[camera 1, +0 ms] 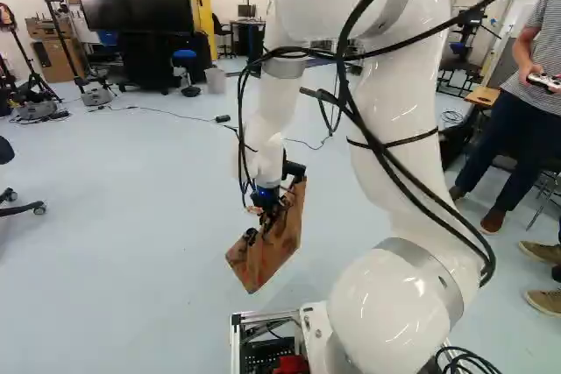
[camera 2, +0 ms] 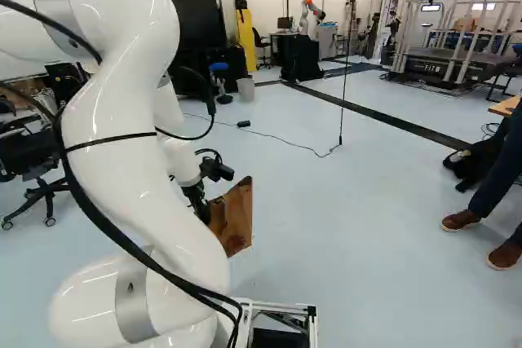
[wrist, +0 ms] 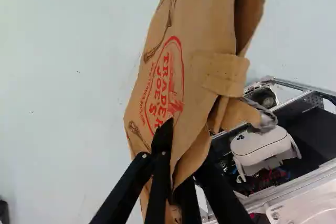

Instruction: Pick up the grocery bag from the ground

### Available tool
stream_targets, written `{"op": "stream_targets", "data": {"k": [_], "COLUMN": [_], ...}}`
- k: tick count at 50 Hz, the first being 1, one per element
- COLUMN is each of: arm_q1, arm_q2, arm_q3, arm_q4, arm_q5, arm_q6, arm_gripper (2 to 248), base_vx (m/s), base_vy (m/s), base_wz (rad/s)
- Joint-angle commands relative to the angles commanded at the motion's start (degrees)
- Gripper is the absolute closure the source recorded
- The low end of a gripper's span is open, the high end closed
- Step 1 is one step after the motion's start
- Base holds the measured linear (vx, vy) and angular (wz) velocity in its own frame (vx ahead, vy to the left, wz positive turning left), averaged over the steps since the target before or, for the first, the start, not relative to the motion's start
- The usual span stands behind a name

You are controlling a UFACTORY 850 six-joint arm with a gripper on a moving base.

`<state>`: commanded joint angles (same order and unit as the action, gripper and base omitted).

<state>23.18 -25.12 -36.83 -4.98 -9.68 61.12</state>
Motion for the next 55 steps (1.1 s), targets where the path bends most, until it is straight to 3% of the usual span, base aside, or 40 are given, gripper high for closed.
{"op": "stream_targets", "data": {"k": [55], "arm_q1": [0.0], "arm_q2": [17.1], "arm_q3": [7.7], "arm_q4": [0.0], "arm_q5": [0.0], "arm_q6": [0.0], "arm_gripper": [229], "base_vx": [0.0], "base_vy": [0.0], "base_wz": [0.0]}}
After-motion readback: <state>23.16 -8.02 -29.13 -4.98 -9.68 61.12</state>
